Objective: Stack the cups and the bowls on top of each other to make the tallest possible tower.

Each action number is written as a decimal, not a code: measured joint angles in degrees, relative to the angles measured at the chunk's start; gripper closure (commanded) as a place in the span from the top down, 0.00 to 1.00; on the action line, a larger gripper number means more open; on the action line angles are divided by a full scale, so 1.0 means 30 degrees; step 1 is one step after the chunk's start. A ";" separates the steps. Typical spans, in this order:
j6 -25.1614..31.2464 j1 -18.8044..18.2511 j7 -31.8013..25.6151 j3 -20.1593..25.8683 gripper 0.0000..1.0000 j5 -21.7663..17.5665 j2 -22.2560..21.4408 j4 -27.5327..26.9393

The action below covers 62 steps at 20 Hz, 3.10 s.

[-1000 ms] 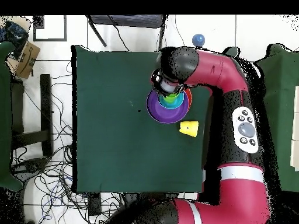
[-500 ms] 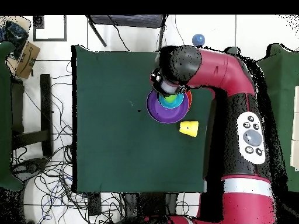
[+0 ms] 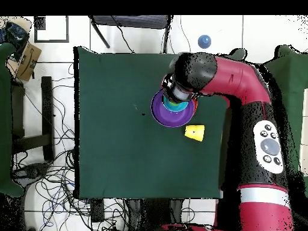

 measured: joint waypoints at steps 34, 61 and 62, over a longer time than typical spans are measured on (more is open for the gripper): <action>-0.3987 -0.9070 -0.0004 0.2595 1.00 -0.1971 -0.0921 0.6100; -0.4166 -1.0124 -0.0019 0.5898 1.00 -0.3855 0.2158 0.6241; -0.4170 -1.0132 -0.0019 0.6008 1.00 -0.3863 0.2209 0.6246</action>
